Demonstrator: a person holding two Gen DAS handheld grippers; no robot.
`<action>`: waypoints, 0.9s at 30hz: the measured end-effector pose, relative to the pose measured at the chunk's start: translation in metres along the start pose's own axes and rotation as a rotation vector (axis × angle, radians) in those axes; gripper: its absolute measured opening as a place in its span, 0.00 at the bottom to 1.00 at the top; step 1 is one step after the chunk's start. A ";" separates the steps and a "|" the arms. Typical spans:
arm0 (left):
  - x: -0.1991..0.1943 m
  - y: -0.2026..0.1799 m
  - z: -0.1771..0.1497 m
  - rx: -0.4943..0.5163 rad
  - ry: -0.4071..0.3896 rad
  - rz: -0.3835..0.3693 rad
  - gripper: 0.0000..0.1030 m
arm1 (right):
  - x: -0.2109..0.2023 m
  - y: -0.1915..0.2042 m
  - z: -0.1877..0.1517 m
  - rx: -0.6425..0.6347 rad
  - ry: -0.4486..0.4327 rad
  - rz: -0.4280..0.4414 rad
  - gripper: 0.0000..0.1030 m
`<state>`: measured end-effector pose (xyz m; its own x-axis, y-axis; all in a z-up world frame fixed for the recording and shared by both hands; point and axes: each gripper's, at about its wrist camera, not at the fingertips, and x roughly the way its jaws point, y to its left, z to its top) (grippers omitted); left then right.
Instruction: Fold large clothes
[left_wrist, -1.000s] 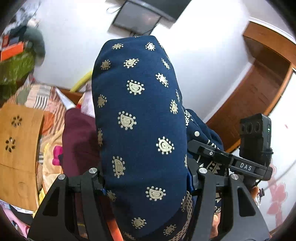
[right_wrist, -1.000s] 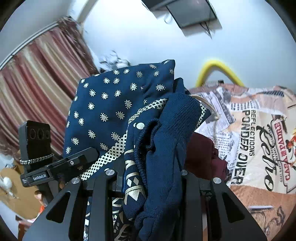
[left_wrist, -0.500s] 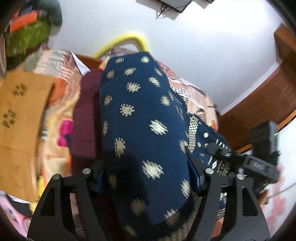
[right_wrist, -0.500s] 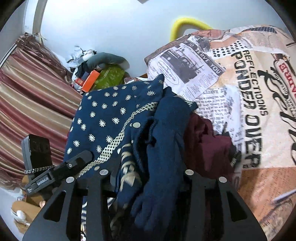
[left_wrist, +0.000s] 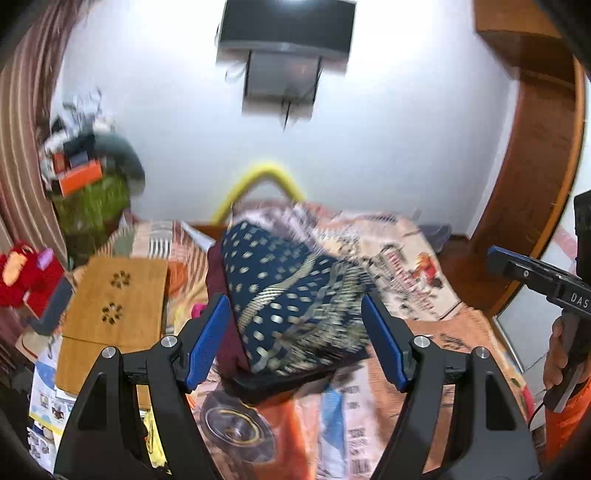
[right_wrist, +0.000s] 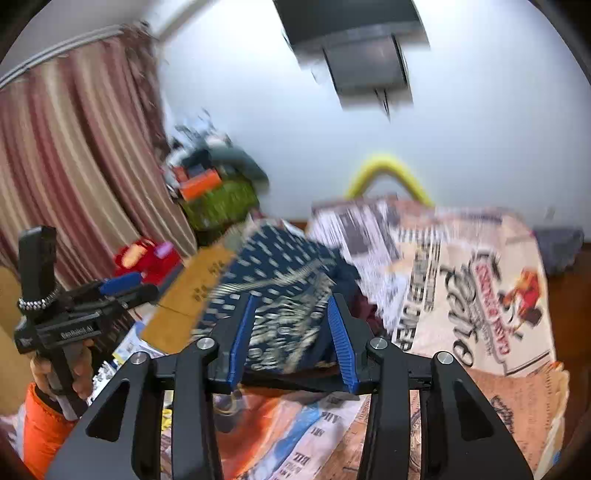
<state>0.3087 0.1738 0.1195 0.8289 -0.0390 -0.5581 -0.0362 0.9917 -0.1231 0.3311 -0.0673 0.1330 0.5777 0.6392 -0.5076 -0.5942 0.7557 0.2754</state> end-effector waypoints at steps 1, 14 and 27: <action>-0.028 -0.013 -0.005 0.014 -0.051 -0.004 0.70 | -0.022 0.010 -0.003 -0.013 -0.039 0.014 0.37; -0.214 -0.120 -0.105 0.126 -0.495 0.098 0.71 | -0.168 0.099 -0.082 -0.170 -0.414 -0.023 0.37; -0.223 -0.136 -0.158 0.125 -0.542 0.194 0.99 | -0.168 0.107 -0.105 -0.151 -0.469 -0.199 0.99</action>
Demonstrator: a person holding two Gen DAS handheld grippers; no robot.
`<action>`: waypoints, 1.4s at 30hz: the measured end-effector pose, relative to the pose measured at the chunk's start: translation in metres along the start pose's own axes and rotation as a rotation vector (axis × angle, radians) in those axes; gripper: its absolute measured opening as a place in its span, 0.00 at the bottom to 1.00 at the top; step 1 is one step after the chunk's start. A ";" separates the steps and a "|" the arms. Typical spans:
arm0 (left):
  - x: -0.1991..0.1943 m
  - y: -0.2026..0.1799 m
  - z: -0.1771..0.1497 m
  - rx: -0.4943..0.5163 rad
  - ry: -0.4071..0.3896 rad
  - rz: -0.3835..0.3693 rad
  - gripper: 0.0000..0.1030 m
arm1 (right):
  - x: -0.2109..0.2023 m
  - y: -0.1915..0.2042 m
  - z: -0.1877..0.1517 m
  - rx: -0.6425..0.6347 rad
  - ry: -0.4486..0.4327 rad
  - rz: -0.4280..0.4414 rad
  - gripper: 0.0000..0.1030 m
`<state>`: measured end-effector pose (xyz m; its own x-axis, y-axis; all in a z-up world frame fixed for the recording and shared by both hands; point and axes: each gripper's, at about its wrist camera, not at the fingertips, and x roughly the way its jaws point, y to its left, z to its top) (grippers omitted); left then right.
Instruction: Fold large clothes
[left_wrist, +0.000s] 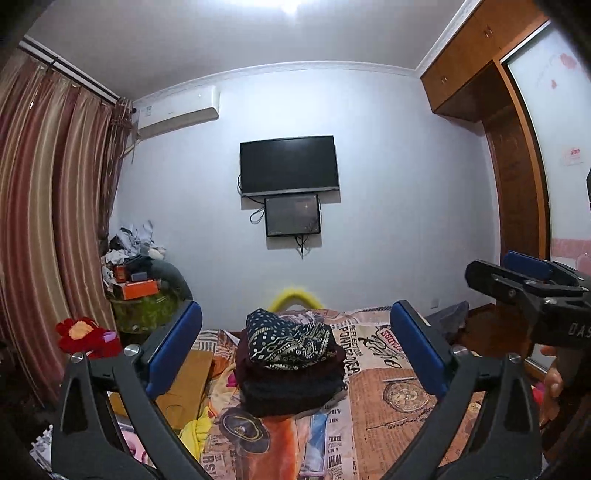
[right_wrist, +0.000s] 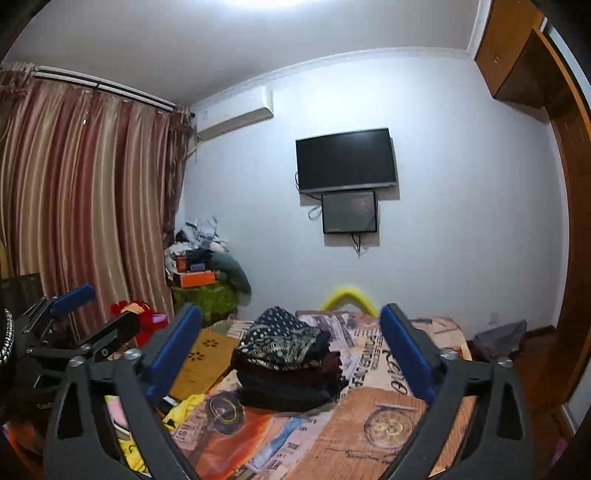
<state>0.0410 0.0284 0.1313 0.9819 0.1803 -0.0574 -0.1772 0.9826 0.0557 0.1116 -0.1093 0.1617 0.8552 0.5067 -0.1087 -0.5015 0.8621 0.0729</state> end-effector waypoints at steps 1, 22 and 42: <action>-0.001 -0.001 -0.001 -0.002 0.001 0.004 0.99 | 0.001 -0.002 0.001 0.011 0.001 -0.005 0.99; 0.008 0.001 -0.021 -0.033 0.031 -0.013 0.99 | -0.009 -0.014 -0.021 0.032 0.055 -0.005 1.00; 0.021 0.008 -0.032 -0.044 0.069 0.007 0.99 | -0.012 -0.011 -0.020 0.008 0.098 -0.009 1.00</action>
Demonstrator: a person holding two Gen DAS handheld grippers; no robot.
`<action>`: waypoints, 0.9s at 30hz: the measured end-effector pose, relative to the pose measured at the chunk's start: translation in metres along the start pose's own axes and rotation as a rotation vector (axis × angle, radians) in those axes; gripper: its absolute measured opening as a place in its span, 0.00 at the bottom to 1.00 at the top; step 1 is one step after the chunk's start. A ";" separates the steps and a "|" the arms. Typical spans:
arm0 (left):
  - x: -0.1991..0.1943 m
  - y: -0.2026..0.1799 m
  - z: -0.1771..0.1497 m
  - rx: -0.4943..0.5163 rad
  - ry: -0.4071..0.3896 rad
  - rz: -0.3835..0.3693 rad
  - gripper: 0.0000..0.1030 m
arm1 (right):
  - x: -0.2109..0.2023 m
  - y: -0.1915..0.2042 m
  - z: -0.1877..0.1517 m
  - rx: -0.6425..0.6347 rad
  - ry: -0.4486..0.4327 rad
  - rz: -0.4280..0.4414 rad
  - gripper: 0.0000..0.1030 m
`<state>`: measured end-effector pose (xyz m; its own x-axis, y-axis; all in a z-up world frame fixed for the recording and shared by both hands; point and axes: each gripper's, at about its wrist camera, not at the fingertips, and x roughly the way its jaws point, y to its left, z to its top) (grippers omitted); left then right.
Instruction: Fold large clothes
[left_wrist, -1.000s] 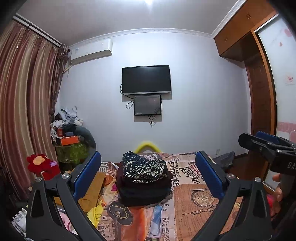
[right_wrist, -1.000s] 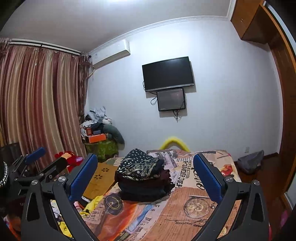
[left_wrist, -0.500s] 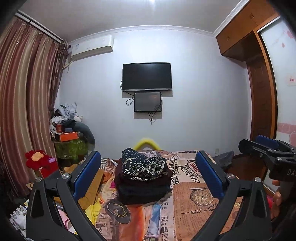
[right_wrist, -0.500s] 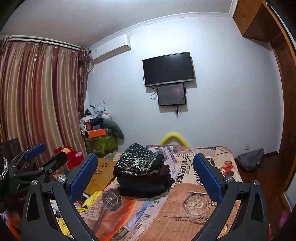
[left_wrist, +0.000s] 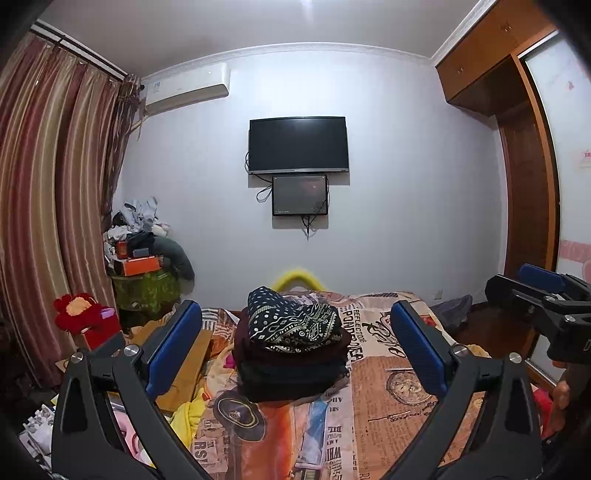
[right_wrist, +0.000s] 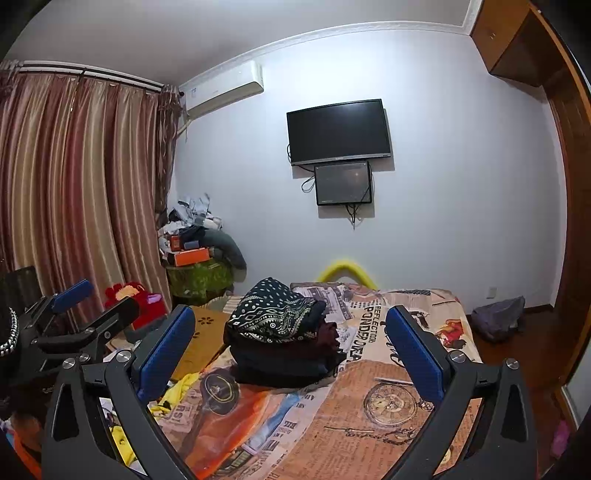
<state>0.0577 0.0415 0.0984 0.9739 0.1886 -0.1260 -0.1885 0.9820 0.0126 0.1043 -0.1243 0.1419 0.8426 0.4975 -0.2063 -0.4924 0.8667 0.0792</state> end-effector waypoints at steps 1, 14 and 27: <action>0.000 0.001 0.000 -0.001 0.001 0.000 0.99 | 0.000 0.000 0.001 0.000 0.002 0.000 1.00; 0.002 0.003 0.000 -0.012 0.006 -0.002 0.99 | -0.002 -0.003 0.001 0.000 0.003 0.002 1.00; 0.005 0.004 -0.002 -0.022 0.016 -0.024 0.99 | -0.004 -0.005 0.000 0.006 0.002 0.002 1.00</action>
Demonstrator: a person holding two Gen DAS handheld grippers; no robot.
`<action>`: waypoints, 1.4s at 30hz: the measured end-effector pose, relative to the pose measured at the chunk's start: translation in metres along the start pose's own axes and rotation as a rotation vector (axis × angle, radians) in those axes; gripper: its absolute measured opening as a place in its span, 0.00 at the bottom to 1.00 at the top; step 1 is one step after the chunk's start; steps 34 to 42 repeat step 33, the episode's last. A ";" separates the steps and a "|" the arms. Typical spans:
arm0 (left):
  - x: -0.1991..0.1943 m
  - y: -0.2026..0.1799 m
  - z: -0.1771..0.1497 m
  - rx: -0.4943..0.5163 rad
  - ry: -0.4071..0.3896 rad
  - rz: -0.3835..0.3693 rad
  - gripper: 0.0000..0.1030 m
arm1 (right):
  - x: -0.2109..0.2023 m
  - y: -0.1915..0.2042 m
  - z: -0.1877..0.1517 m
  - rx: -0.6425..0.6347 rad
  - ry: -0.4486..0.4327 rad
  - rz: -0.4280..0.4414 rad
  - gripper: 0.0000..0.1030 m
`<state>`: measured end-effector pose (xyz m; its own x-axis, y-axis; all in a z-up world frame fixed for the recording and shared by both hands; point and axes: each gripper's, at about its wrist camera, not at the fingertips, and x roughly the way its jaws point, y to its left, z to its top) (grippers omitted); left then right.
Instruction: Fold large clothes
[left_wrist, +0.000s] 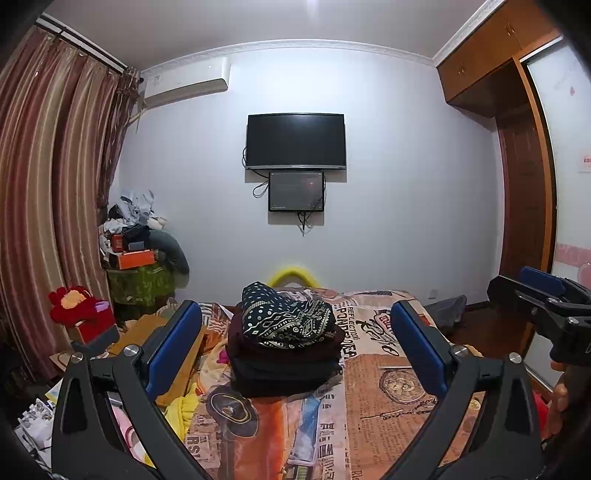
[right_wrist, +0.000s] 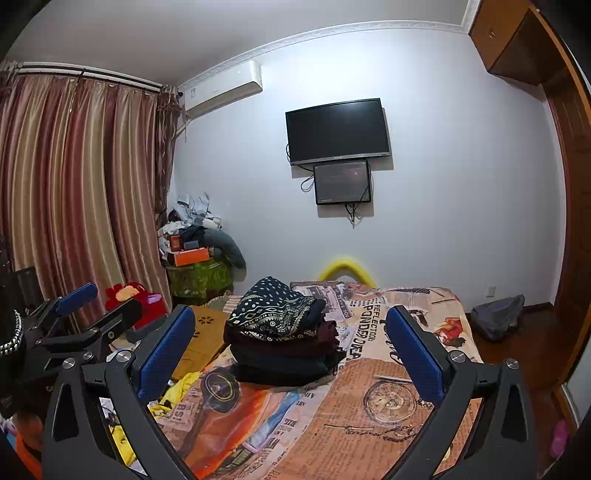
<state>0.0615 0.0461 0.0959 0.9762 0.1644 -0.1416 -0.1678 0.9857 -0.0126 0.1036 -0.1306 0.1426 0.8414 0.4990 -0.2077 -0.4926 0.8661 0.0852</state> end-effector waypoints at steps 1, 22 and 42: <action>0.000 0.000 0.000 0.000 0.001 -0.003 0.99 | 0.000 0.000 0.000 -0.001 0.001 0.000 1.00; 0.002 -0.001 -0.006 -0.005 0.023 -0.027 0.99 | 0.002 -0.002 -0.002 0.001 0.006 -0.004 1.00; 0.005 -0.002 -0.009 -0.006 0.036 -0.035 0.99 | 0.006 -0.004 -0.002 0.008 0.026 -0.008 1.00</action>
